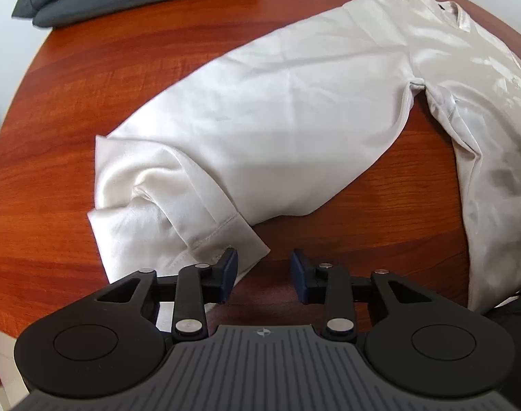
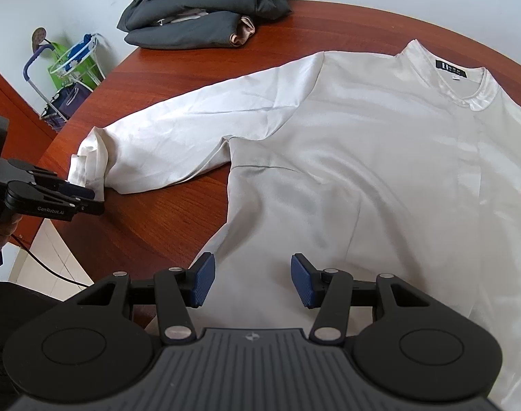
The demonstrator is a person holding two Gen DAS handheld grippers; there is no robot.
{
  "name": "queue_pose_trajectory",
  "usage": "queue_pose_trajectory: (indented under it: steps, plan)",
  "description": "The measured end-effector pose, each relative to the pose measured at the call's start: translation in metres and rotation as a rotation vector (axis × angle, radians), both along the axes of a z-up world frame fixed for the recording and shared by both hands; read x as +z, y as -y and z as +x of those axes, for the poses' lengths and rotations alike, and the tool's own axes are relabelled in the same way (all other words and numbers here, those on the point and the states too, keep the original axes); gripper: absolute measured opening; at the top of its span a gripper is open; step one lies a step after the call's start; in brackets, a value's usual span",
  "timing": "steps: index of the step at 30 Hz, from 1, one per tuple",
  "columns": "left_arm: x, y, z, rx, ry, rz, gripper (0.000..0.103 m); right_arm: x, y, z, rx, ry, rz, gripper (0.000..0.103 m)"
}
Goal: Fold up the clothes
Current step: 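Move the open left gripper toward the folded sleeve cuff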
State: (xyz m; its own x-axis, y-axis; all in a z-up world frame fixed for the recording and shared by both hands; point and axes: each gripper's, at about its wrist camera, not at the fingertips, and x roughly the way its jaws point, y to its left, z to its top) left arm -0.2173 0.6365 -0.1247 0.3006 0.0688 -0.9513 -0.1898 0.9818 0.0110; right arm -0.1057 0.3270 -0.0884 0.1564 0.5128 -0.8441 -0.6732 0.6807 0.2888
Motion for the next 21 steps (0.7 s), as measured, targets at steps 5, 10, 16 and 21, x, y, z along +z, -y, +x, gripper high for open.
queue_pose_trajectory:
  steps: [5,10,16,21]
  plan:
    - [0.0003,-0.0104,-0.0022,0.026,0.007,0.008,0.0,0.0,-0.002,0.0004,0.003,-0.001,0.008,0.056]
    - [0.0084,-0.0092,-0.0038,0.012,0.022,0.013,0.0,0.0013,-0.0037,0.001,0.008,0.002,0.014,0.056]
    - [0.0071,-0.0075,-0.002,0.003,0.005,0.011,0.03,0.0012,-0.003,0.0015,0.002,0.001,0.021,0.056]
    - [0.0018,-0.0049,0.0018,-0.005,0.001,0.036,0.042,0.0016,-0.0006,0.0016,-0.004,0.001,0.022,0.056]
